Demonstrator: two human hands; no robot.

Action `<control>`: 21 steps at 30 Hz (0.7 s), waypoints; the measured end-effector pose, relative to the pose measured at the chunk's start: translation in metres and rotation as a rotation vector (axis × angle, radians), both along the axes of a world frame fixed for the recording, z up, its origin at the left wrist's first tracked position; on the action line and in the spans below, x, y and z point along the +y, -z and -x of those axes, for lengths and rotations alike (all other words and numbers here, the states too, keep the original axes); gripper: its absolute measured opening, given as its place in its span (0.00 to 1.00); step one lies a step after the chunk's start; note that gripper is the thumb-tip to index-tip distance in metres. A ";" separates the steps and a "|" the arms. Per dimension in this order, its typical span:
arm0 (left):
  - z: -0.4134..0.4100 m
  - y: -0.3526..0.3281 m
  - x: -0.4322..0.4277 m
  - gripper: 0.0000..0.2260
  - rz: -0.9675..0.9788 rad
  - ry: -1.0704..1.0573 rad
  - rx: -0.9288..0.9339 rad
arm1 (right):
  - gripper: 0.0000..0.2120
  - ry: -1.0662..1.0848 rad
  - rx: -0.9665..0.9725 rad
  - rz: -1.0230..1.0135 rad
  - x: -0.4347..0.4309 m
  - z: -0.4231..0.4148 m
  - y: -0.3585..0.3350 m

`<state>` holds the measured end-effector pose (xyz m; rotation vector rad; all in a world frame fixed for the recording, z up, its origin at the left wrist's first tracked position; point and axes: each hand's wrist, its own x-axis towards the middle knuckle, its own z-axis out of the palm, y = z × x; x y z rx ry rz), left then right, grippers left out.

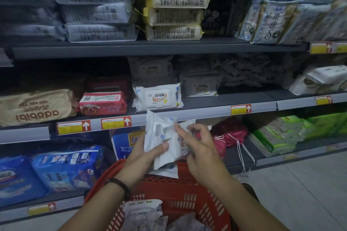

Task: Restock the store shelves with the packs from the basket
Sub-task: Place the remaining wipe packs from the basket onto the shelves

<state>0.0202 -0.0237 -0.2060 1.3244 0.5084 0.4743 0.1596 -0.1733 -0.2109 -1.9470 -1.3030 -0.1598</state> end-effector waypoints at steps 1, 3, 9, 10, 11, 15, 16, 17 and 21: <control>-0.001 0.002 0.001 0.28 -0.021 -0.017 0.001 | 0.44 0.001 0.075 -0.022 -0.001 0.003 -0.003; -0.003 0.005 0.002 0.22 -0.061 -0.039 0.003 | 0.39 0.039 0.225 -0.076 -0.001 0.007 -0.008; -0.002 -0.001 -0.009 0.14 -0.198 -0.087 0.028 | 0.52 0.226 0.434 -0.006 0.004 0.016 -0.020; -0.002 -0.004 -0.011 0.13 -0.254 -0.082 0.038 | 0.52 0.244 0.459 0.008 0.005 0.016 -0.021; -0.002 -0.006 -0.014 0.12 -0.280 -0.076 0.039 | 0.51 0.265 0.501 0.000 0.006 0.017 -0.021; -0.004 -0.014 -0.024 0.11 -0.336 -0.078 0.047 | 0.51 0.314 0.567 -0.034 0.007 0.017 -0.021; -0.006 -0.017 -0.025 0.12 -0.376 -0.089 0.045 | 0.52 0.308 0.564 -0.024 0.005 0.017 -0.022; -0.007 -0.022 -0.025 0.13 -0.411 -0.092 0.046 | 0.51 0.302 0.569 -0.013 0.004 0.016 -0.024; -0.019 -0.046 -0.016 0.18 -0.502 -0.066 0.090 | 0.43 0.331 0.560 -0.084 0.007 -0.009 -0.044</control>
